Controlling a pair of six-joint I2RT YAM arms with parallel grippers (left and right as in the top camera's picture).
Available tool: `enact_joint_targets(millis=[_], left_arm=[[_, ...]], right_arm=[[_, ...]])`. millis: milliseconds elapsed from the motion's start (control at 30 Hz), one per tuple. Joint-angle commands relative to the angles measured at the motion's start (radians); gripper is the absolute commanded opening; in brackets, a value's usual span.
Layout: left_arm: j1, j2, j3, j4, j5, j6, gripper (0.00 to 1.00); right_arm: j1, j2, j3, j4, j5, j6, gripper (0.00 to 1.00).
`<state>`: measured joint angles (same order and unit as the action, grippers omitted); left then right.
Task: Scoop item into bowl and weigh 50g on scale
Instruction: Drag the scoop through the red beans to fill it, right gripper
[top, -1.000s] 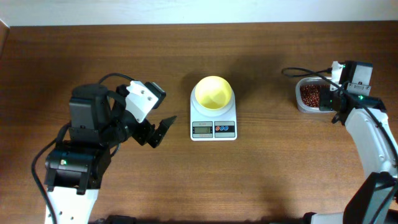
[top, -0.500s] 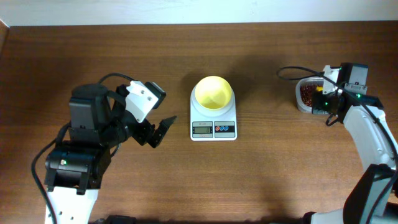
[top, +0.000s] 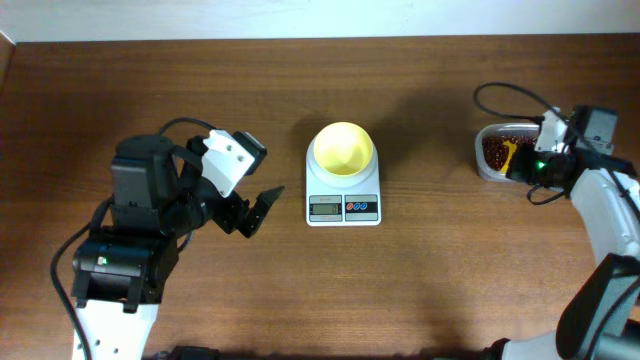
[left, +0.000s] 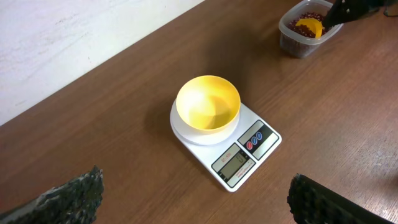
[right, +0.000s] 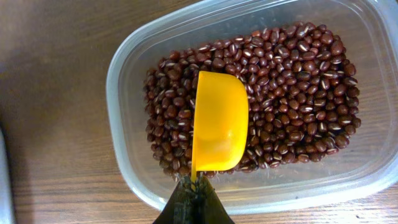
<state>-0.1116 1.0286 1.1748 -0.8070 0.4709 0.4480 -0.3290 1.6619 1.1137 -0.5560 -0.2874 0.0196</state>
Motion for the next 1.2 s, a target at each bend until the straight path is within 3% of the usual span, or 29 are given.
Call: enact_joint_targets(millis=[0, 233, 500, 900, 1167], left_arm=[[0.003, 0.000, 0.021, 0.001, -0.004, -0.012, 0.99], [0.003, 0.000, 0.021, 0.001, -0.004, -0.012, 0.99], [0.003, 0.000, 0.021, 0.001, -0.004, -0.012, 0.99], [0.003, 0.000, 0.021, 0.001, -0.004, -0.012, 0.99], [0.003, 0.000, 0.021, 0.001, -0.004, -0.012, 0.99]], right_arm=[[-0.039, 0.084, 0.006, -0.013, -0.101, 0.072, 0.04], [-0.053, 0.117, 0.007, -0.041, -0.171, 0.075, 0.04], [-0.192, 0.117, 0.006, -0.078, -0.392, 0.076, 0.04], [-0.218, 0.118, 0.007, -0.057, -0.422, 0.120, 0.04], [-0.315, 0.118, 0.007, -0.054, -0.582, 0.116, 0.04]])
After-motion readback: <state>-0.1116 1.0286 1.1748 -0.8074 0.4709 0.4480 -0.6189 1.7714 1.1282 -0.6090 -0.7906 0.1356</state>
